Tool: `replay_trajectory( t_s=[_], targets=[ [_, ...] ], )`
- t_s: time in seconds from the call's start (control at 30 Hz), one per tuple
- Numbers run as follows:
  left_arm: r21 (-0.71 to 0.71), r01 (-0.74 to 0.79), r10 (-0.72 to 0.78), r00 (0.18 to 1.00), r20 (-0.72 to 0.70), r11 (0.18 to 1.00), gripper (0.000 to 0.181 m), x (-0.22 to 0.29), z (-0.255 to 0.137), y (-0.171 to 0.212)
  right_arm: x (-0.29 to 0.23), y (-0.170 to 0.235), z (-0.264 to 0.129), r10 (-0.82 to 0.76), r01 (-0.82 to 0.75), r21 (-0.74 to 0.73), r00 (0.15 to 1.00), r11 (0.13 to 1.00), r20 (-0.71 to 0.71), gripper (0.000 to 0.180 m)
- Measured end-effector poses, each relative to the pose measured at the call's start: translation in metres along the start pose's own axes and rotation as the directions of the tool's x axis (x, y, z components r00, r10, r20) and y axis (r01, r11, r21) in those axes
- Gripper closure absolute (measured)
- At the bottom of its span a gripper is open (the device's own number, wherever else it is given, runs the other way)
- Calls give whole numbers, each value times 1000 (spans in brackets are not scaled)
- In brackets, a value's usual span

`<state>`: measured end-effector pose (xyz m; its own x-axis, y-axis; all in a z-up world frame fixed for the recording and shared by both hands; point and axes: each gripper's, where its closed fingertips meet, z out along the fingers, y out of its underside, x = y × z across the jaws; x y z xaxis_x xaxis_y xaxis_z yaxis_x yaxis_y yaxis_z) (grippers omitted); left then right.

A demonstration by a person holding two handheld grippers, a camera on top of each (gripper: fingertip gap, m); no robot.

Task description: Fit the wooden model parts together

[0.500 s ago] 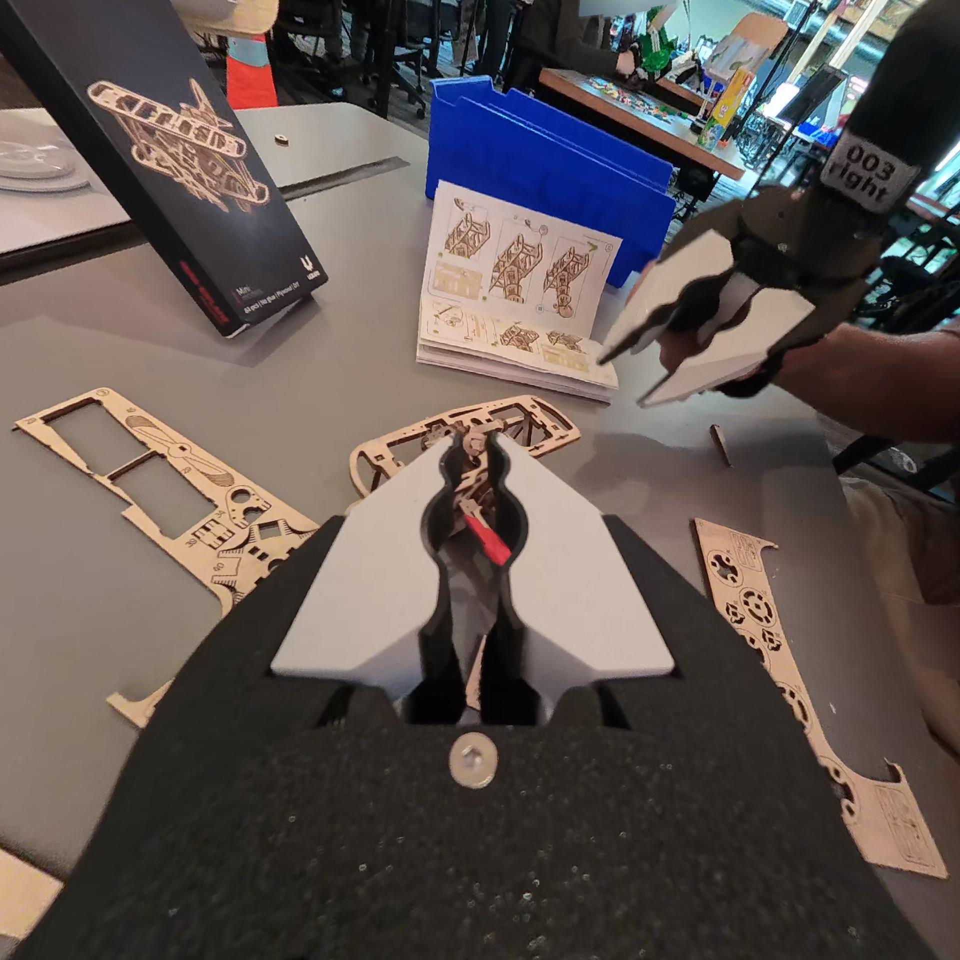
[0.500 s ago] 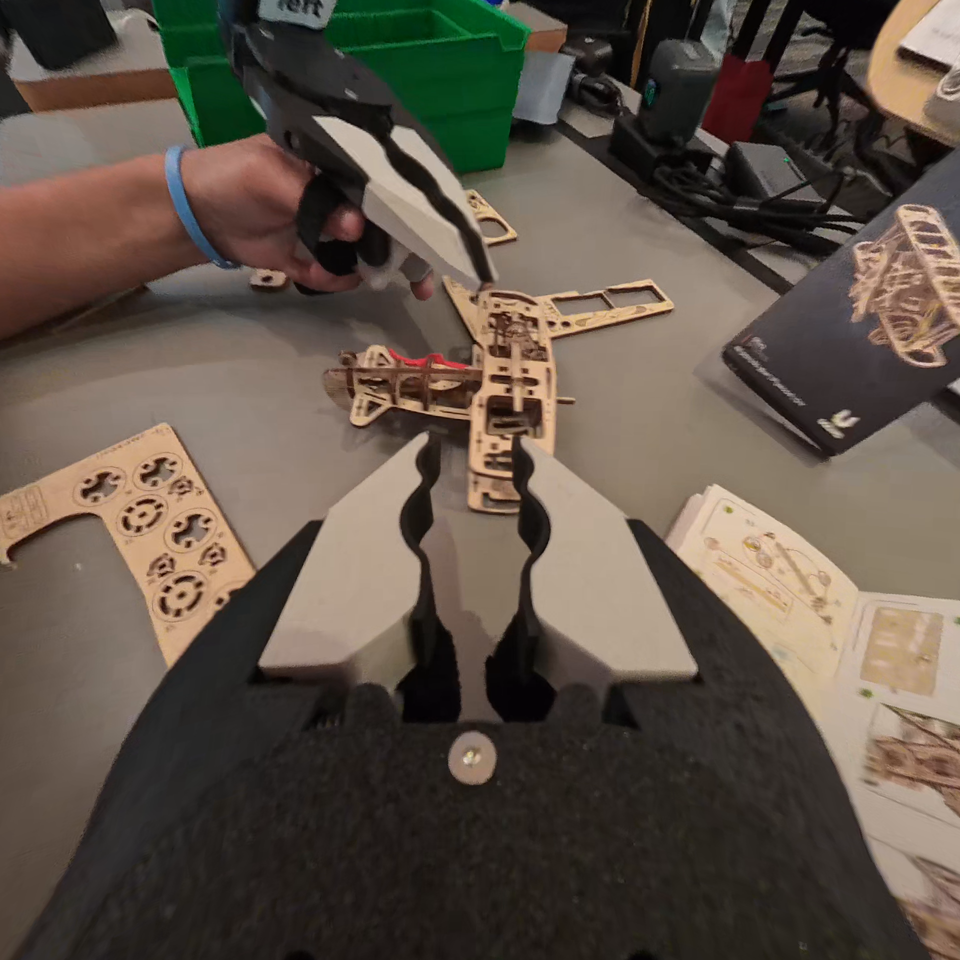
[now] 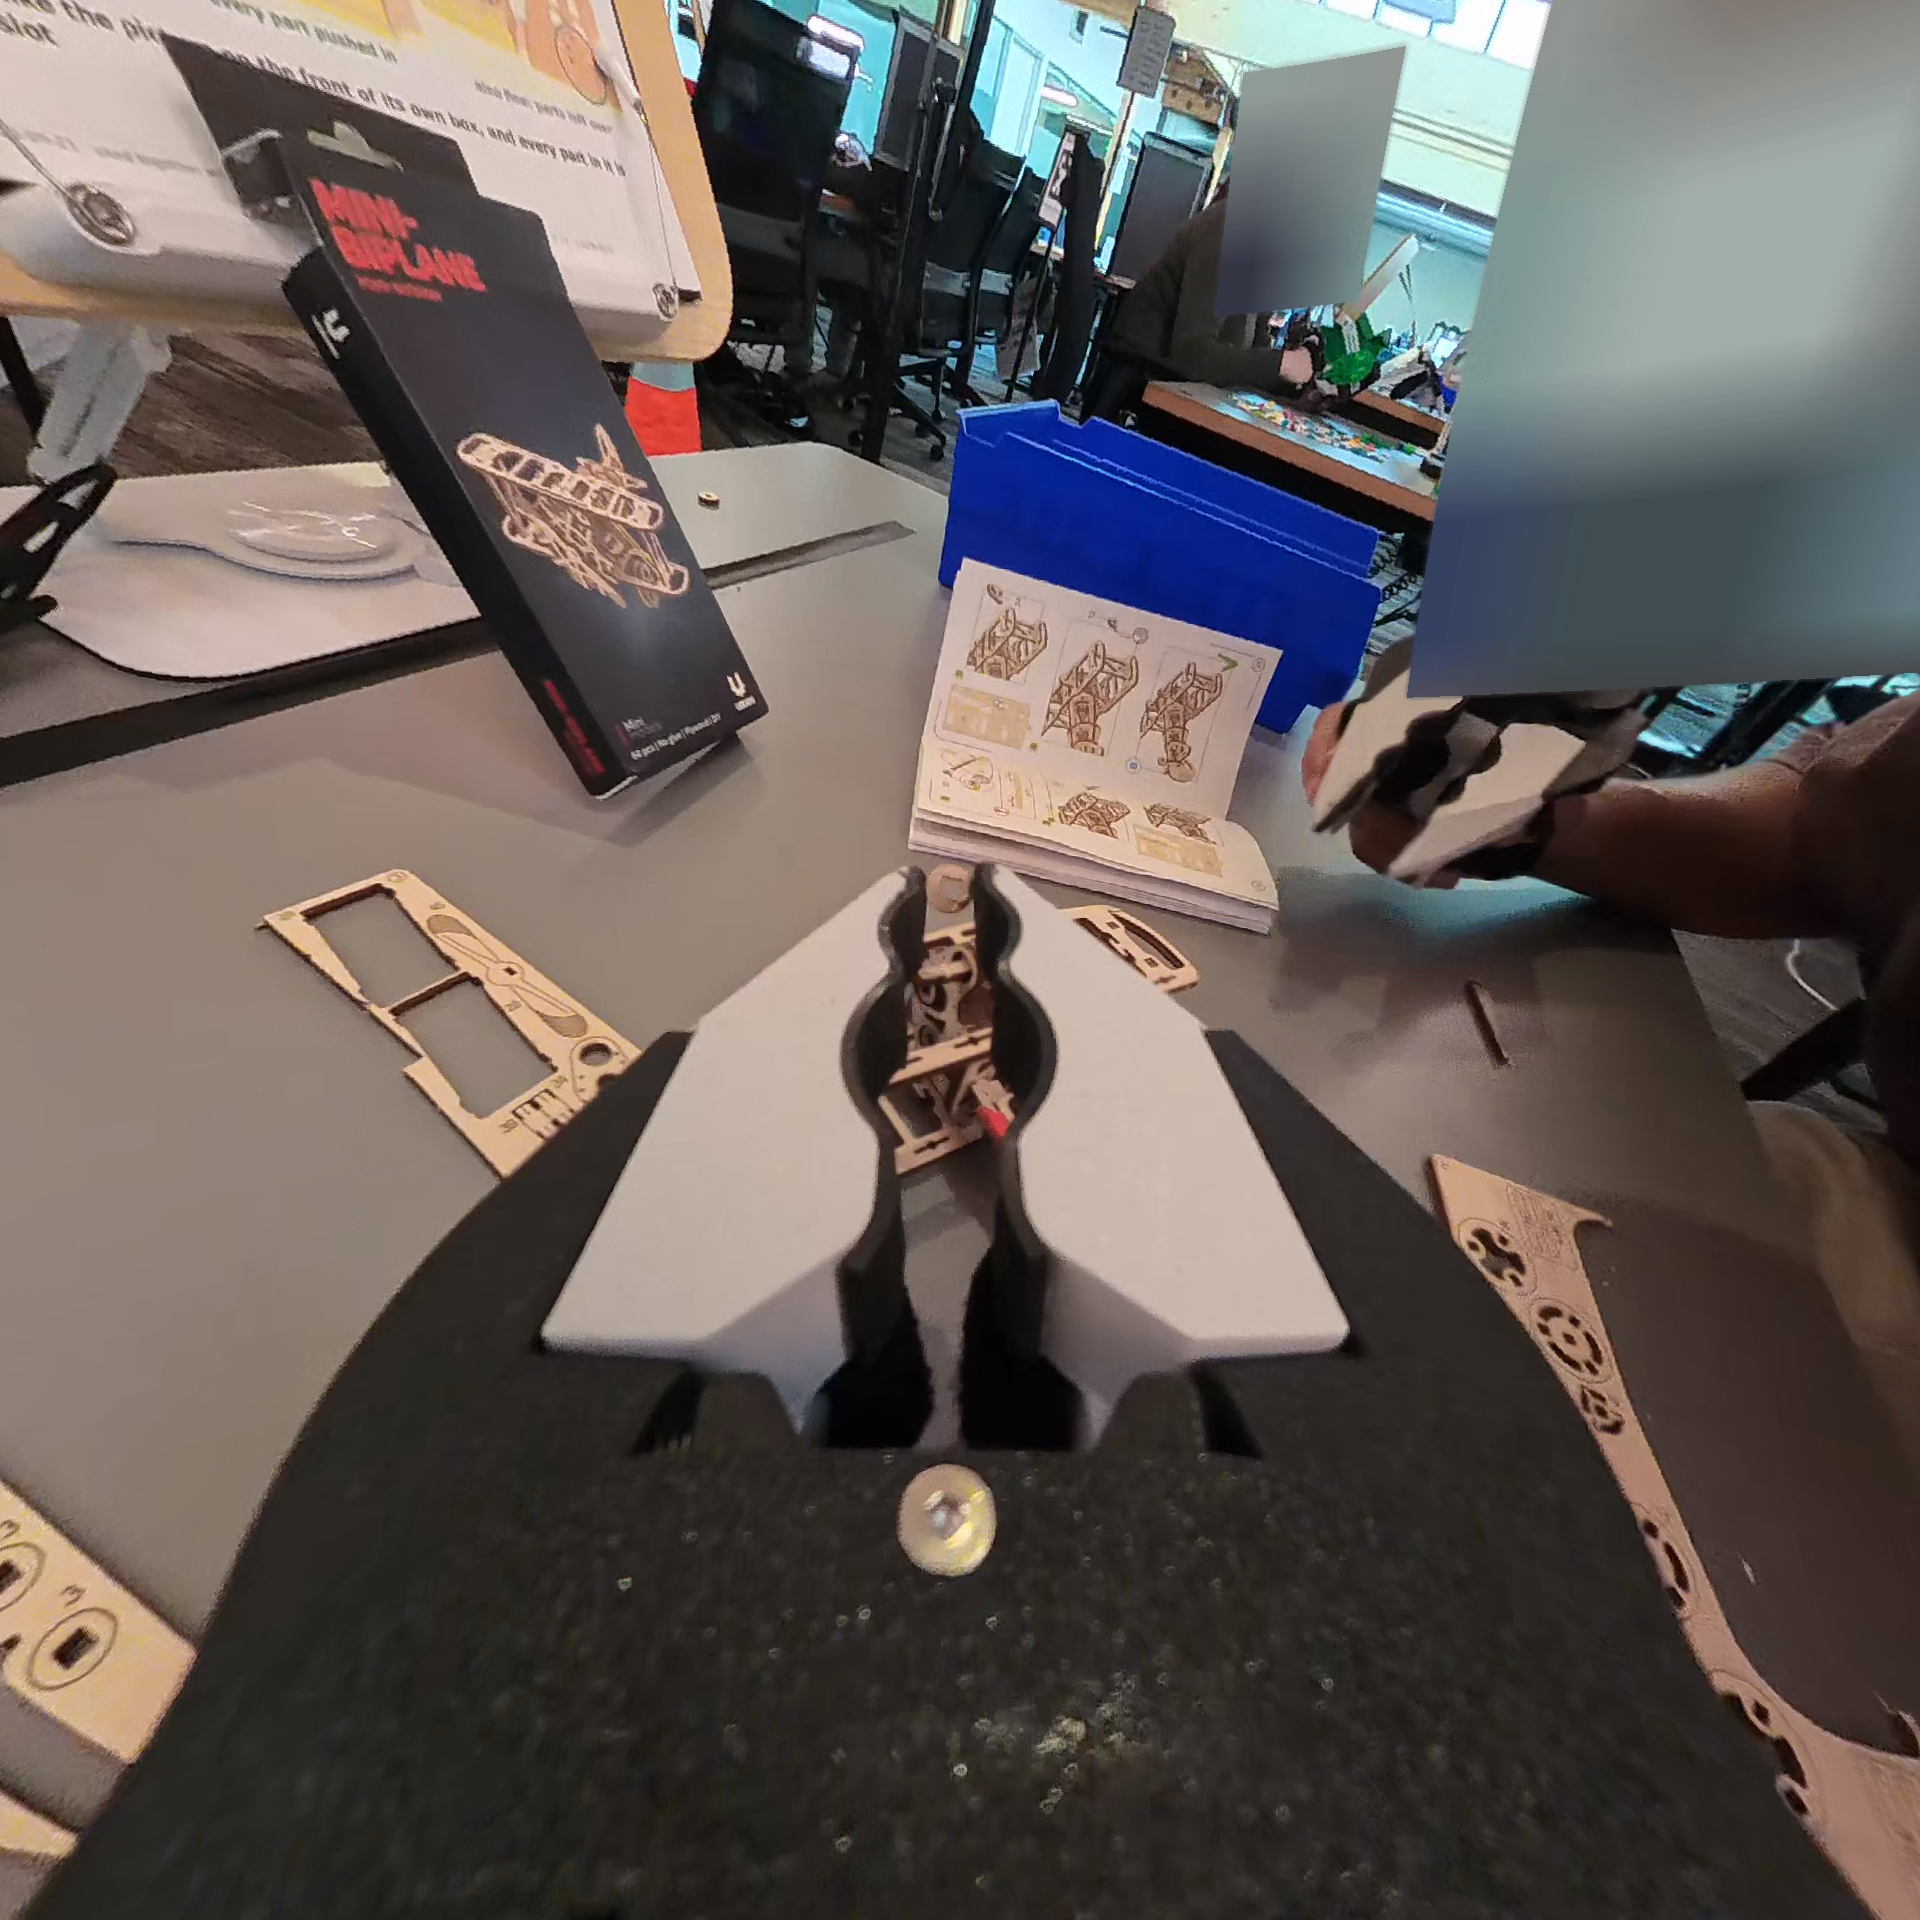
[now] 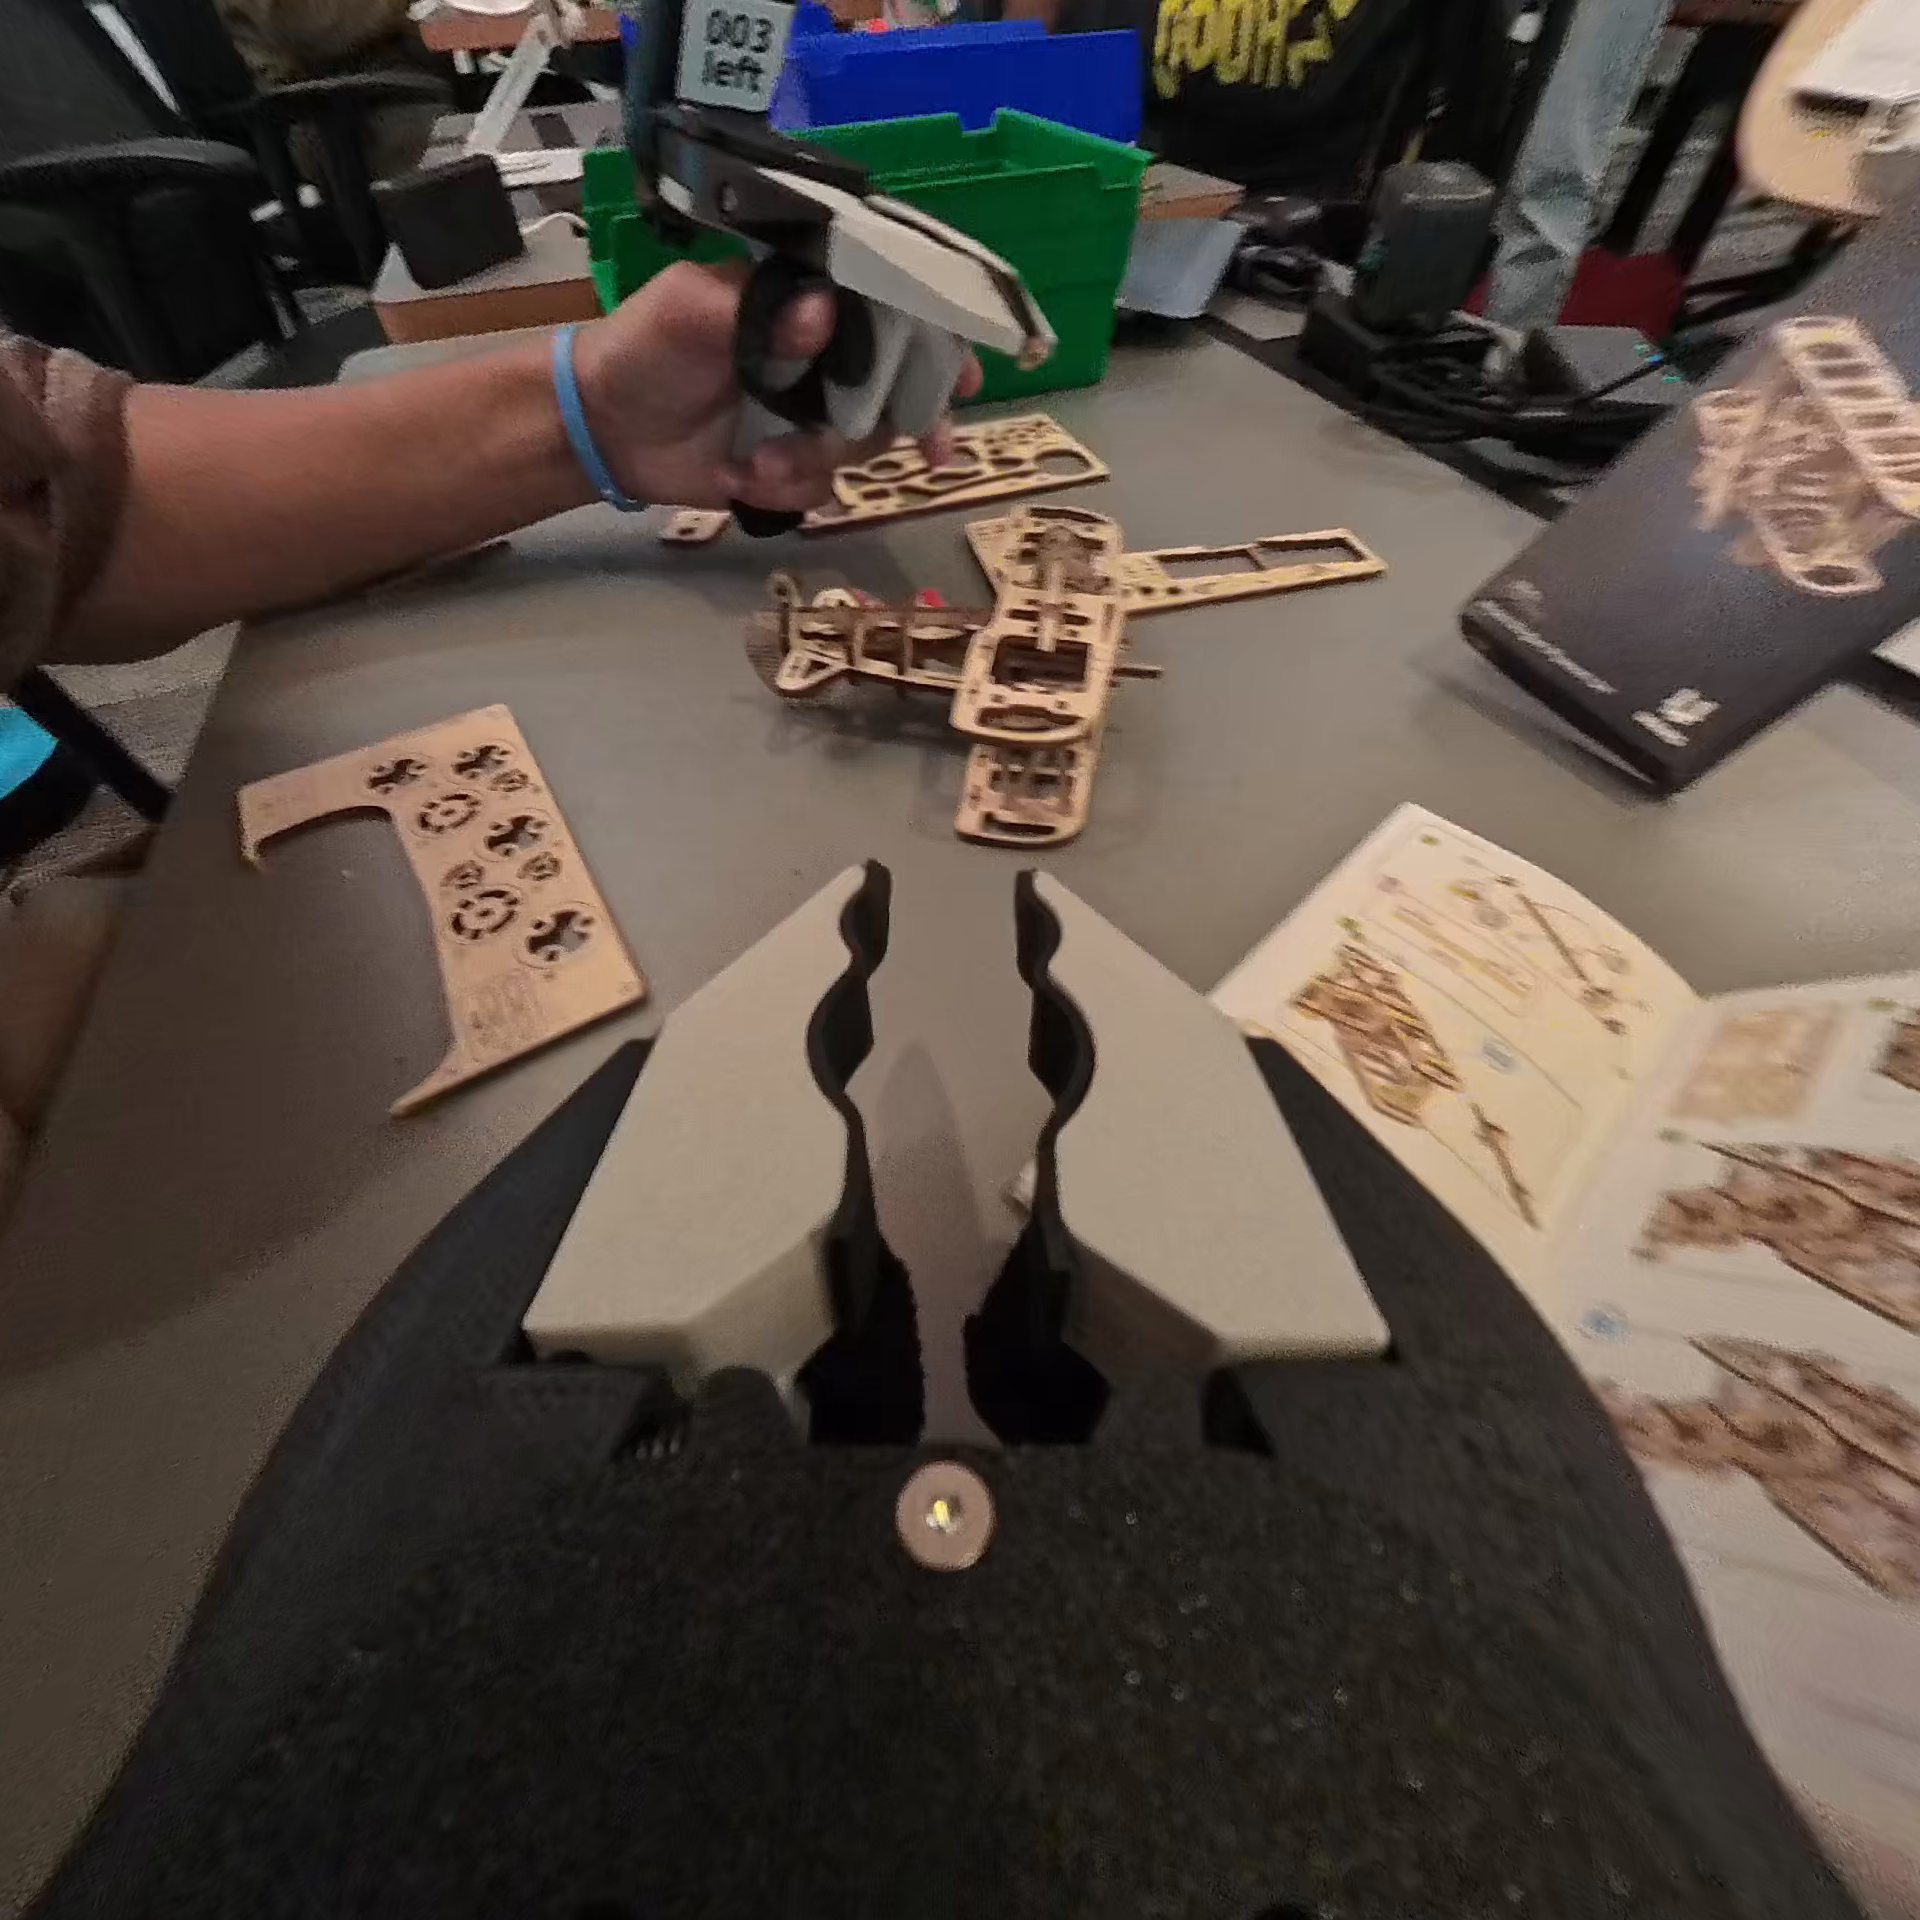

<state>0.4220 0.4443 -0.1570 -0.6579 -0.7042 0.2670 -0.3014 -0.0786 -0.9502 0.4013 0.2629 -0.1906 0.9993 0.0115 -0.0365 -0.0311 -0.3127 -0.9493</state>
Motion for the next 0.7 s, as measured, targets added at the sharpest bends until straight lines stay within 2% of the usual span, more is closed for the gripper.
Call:
replay_trajectory(
  t_s=[0.13, 0.27, 0.33, 0.43, 0.5, 0.57, 0.63, 0.7],
  targets=[
    [21, -17, 16, 999, 44, 1000, 175, -8, -3, -2, 27, 2, -18, 85, -79, 70, 993, 994, -84, 157],
    [49, -10, 7, 998, 70, 999, 175, -15, -9, -6, 40, 12, -28, 116, -113, 33, 986, 993, -120, 158],
    [71, -1, -3, 998, 62, 997, 175, -13, -11, -11, 48, 20, -29, 128, -135, -37, 980, 990, -152, 158],
    [93, -15, 10, 998, 64, 996, 174, -10, -13, -16, 71, 41, -42, 125, -186, -196, 950, 963, -288, 155],
    [88, -16, 10, 998, 62, 996, 175, -10, -13, -16, 80, 55, -48, 114, -221, -279, 928, 935, -356, 139],
    [84, -17, 12, 998, 61, 996, 174, -9, -12, -15, 86, 55, -51, 75, -205, -288, 911, 936, -405, 137],
    [81, -20, 15, 998, 57, 997, 175, -7, -11, -15, 91, 66, -51, 32, -201, -346, 898, 916, -438, 126],
    [75, -22, 18, 998, 55, 997, 175, -6, -9, -13, 90, 79, -47, 54, -235, -382, 902, 894, -428, 121]
  ],
)
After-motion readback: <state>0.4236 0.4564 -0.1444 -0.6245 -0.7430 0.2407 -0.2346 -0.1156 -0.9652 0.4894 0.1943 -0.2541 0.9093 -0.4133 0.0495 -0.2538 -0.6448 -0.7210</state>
